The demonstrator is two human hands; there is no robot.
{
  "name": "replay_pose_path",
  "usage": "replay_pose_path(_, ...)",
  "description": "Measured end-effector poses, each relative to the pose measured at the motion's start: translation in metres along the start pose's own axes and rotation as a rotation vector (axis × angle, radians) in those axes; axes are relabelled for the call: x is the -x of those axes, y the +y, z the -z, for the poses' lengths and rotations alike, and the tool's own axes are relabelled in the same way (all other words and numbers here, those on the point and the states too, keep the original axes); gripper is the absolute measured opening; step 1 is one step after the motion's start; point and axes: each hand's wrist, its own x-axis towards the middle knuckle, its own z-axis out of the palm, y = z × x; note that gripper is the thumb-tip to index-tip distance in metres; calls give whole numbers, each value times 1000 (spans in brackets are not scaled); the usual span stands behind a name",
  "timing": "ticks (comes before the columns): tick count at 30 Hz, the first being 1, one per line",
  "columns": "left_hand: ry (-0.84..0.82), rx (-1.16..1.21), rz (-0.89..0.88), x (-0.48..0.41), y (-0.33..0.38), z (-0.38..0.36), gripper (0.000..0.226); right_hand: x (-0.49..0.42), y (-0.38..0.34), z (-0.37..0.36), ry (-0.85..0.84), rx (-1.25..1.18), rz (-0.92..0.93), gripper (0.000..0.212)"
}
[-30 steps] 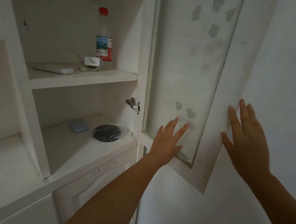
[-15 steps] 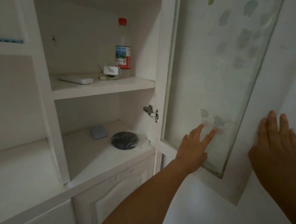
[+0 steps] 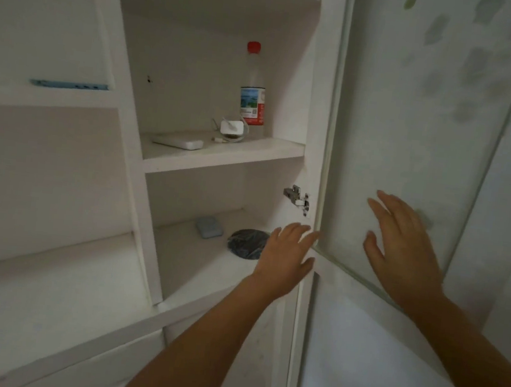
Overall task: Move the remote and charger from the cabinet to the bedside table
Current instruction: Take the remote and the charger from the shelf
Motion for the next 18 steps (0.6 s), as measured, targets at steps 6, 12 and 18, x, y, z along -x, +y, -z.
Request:
replay_pose_path(6,73,-92,174,58,-48,43,42,-1,-46,-29,-100,-336,-10,48)
replay_pose_path(12,106,-228,294,99,-67,77,49,7,-61,-55,-224,-450,37,49)
replay_pose_path(18,170,-287,300,88,-77,88,33,-10,-62,-64,-257,-514,87,46)
